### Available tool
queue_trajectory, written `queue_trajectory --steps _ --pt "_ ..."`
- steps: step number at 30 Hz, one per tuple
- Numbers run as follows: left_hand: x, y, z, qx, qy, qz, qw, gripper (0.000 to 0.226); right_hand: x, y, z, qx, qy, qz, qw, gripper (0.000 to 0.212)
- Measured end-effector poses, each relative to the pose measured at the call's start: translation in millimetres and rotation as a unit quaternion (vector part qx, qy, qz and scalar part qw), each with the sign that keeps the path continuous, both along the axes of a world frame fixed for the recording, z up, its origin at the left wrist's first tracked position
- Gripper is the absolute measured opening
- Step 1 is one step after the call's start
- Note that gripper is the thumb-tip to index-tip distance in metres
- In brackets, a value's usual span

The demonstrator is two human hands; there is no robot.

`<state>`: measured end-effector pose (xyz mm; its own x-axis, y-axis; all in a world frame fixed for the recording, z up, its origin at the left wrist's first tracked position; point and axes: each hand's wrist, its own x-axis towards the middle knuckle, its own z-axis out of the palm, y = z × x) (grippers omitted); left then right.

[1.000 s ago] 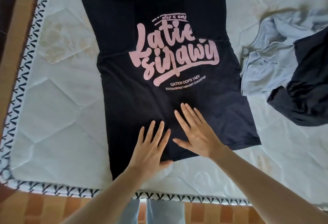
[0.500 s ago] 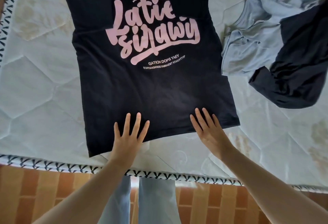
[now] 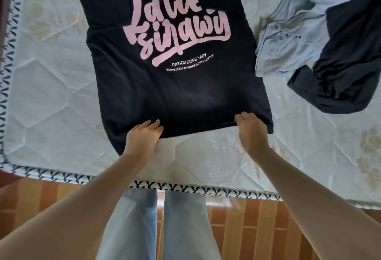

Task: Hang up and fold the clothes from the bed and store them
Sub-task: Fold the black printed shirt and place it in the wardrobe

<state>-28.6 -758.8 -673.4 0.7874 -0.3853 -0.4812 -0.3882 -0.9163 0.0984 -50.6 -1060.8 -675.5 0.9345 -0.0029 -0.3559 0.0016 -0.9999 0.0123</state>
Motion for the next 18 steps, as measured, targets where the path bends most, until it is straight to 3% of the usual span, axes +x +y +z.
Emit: queue_trajectory --steps 2,5,9,14,18 --pt "16.4 2.2 12.3 0.035 0.036 0.034 0.998 0.044 16.6 -5.8 13.1 -0.026 0.053 -0.058 0.997 0.025" --pt "44.5 15.6 32.2 0.092 0.064 0.079 0.991 0.034 42.7 -18.4 25.2 -0.081 0.108 -0.097 0.986 0.027" --pt "101.5 46.8 53.4 0.164 0.043 0.074 0.983 0.020 94.6 -23.9 42.5 -0.129 0.147 -0.109 0.975 0.024" --pt "197.3 78.7 75.6 0.193 0.009 0.090 0.977 0.024 182.9 -26.2 69.1 -0.149 0.105 -0.072 0.981 0.018" --pt "269.2 90.2 86.7 0.164 -0.014 0.138 0.977 0.025 255.1 -21.0 81.5 -0.157 0.051 -0.048 0.985 0.012"
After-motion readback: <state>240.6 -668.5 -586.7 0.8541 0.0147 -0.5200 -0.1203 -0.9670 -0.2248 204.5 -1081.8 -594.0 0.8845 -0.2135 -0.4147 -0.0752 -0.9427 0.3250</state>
